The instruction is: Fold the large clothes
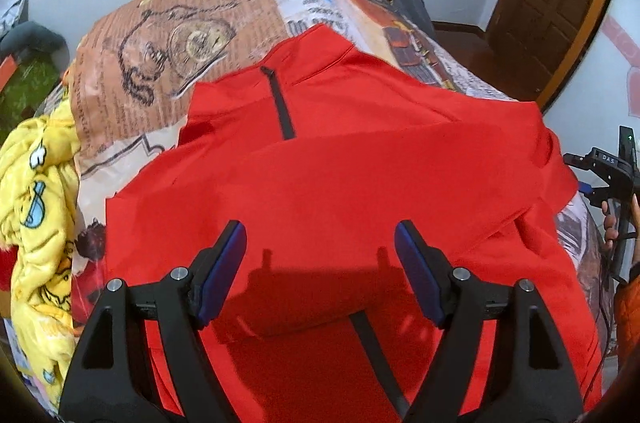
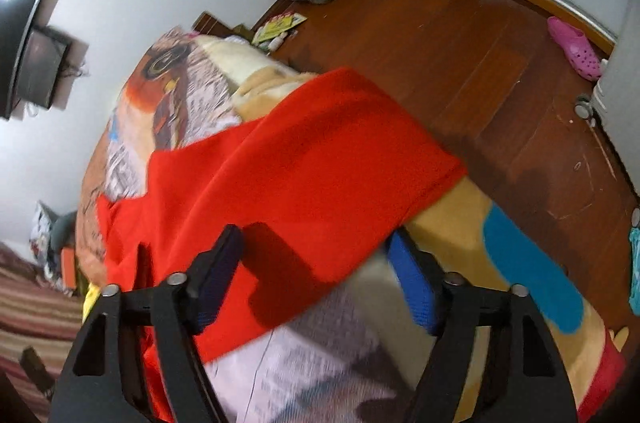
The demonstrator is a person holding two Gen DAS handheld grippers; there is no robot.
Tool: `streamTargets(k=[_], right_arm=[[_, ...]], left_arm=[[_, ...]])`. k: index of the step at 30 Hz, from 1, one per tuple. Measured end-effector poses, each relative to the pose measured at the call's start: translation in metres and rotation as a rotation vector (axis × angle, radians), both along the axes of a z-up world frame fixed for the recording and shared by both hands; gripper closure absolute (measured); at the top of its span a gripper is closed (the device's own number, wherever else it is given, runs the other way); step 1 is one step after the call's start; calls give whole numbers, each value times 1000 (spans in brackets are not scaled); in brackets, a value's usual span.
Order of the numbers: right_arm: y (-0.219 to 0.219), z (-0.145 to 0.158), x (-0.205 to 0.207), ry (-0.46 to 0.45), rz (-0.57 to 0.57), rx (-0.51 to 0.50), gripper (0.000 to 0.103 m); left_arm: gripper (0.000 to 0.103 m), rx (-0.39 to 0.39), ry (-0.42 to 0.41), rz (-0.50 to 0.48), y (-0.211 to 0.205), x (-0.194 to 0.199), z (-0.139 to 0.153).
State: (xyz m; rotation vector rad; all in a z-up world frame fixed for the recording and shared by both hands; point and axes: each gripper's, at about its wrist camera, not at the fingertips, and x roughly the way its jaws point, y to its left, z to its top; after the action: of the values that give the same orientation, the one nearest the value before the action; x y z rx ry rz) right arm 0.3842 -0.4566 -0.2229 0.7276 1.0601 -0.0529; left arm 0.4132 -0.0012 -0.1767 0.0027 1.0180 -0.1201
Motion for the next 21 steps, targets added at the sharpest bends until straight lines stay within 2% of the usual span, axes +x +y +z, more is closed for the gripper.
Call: streamTargets(k=[3, 4, 5, 9, 12, 16, 21], right_arm=[[-1, 5, 5, -19, -15, -34, 71], [-1, 7, 7, -24, -14, -43, 89], [-2, 9, 8, -29, -16, -48, 94], [7, 37, 7, -97, 5, -131, 95], [21, 77, 0, -194, 51, -196, 95], [48, 128, -6, -318, 132, -220, 95], [96, 168, -14, -428, 248, -226, 96]], left_arm=[[27, -3, 18, 21, 7, -1, -6], [27, 2, 23, 27, 9, -1, -8], [27, 8, 27, 32, 11, -2, -10], [27, 33, 18, 32, 16, -8, -8], [27, 43, 3, 24, 17, -13, -3], [27, 32, -22, 16, 18, -20, 9], [27, 21, -53, 8, 19, -30, 22]])
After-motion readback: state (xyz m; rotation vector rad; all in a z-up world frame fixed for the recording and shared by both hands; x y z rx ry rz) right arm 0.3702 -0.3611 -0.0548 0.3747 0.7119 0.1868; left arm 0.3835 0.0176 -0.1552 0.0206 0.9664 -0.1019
